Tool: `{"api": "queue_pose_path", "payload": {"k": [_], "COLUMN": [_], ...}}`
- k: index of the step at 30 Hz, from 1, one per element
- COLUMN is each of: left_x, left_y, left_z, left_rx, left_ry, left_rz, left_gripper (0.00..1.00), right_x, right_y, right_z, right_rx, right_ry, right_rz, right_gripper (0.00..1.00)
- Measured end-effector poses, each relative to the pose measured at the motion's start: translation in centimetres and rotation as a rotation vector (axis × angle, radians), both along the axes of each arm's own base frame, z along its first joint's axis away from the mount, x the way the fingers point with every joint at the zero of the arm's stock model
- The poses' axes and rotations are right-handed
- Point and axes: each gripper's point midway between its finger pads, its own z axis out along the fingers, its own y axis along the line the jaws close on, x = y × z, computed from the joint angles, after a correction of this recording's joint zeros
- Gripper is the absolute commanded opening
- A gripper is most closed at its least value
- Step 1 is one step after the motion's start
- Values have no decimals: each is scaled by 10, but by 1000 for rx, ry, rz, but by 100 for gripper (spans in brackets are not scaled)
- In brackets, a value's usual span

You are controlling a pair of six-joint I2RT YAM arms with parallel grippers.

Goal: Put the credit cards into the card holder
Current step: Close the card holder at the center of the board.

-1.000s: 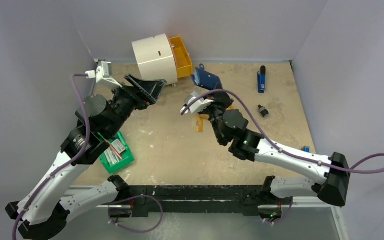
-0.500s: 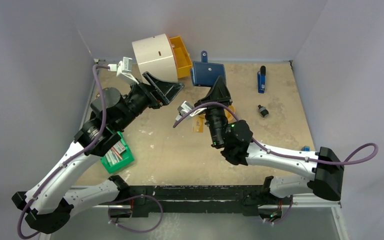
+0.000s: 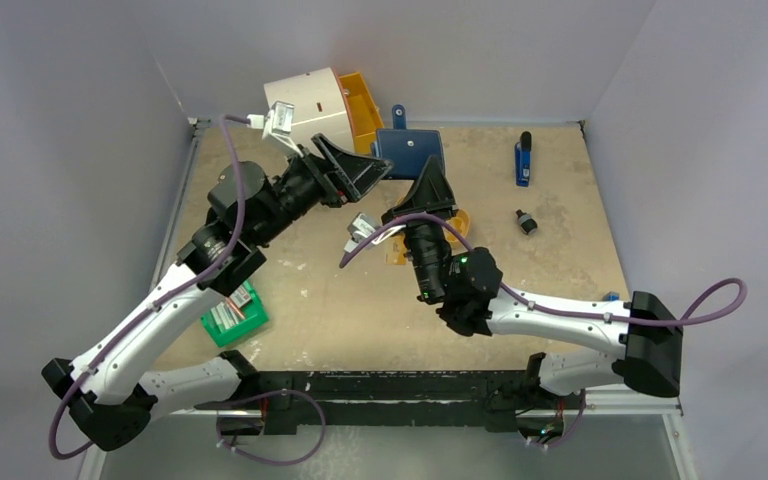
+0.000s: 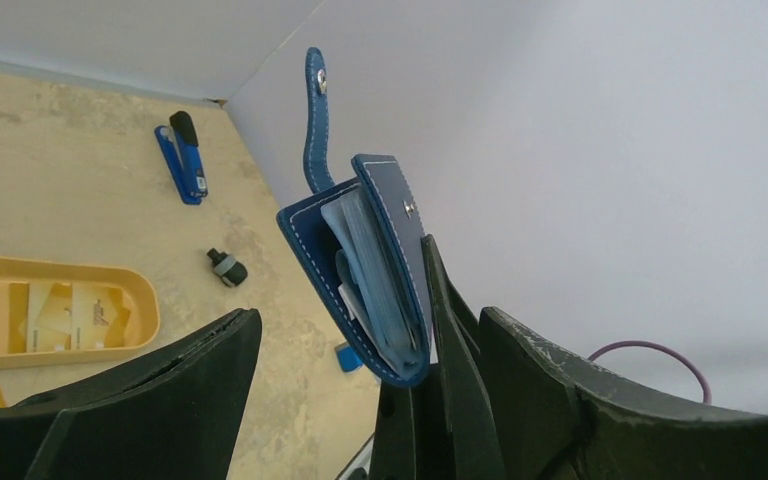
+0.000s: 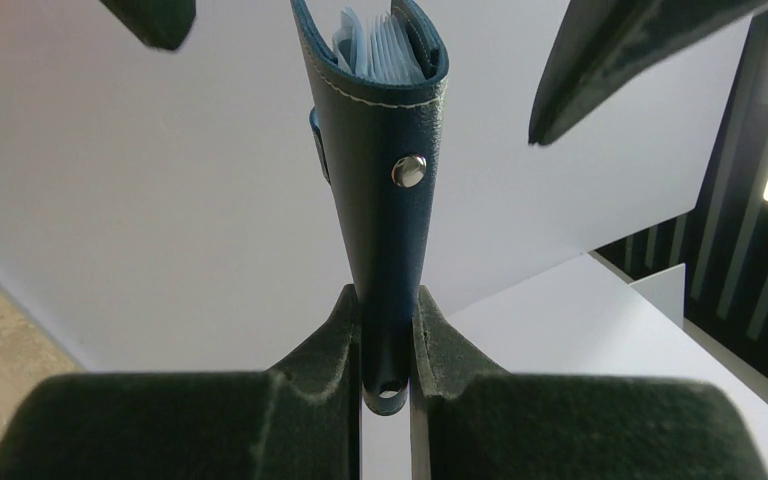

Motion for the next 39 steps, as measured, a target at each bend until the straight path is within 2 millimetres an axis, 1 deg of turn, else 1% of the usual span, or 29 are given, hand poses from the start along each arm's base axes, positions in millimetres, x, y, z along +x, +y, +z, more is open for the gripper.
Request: {"api": "queue_pose_path", "payload": {"k": [4, 9, 12, 19, 22, 28, 30, 33, 35, 39], "left_x": [3, 7, 9, 14, 15, 18, 21, 24, 25, 25], "left_y": [-11, -17, -17, -13, -13, -17, -20, -24, -25, -24], "left_z": [0, -1, 1, 8, 12, 16, 14, 9, 7, 10], "left_rx": [-16, -18, -28, -123, -169, -231, -242, -246, -245, -255], "left_ry": [1, 5, 12, 86, 119, 178, 199, 227, 237, 237], "left_rz": [-33, -47, -34, 3, 4, -4, -5, -4, -3, -4], "left_gripper": [80, 71, 67, 66, 62, 49, 45, 37, 30, 6], "right_x": [-1, -1, -1, -1, -1, -2, -2, -3, -3, -4], "right_y": [1, 2, 4, 6, 5, 4, 3, 3, 3, 4], "right_z": [1, 1, 0, -1, 0, 2, 3, 4, 4, 4], "right_rx": [-6, -10, -13, -28, -28, -22, -21, -22, -22, -27], "right_ry": [-3, -4, -4, -8, -11, -19, -22, -27, -28, -31], "right_rz": [0, 0, 1, -4, -6, -11, -12, -12, -10, -8], "right_gripper": [0, 0, 0, 0, 0, 0, 0, 0, 0, 0]}}
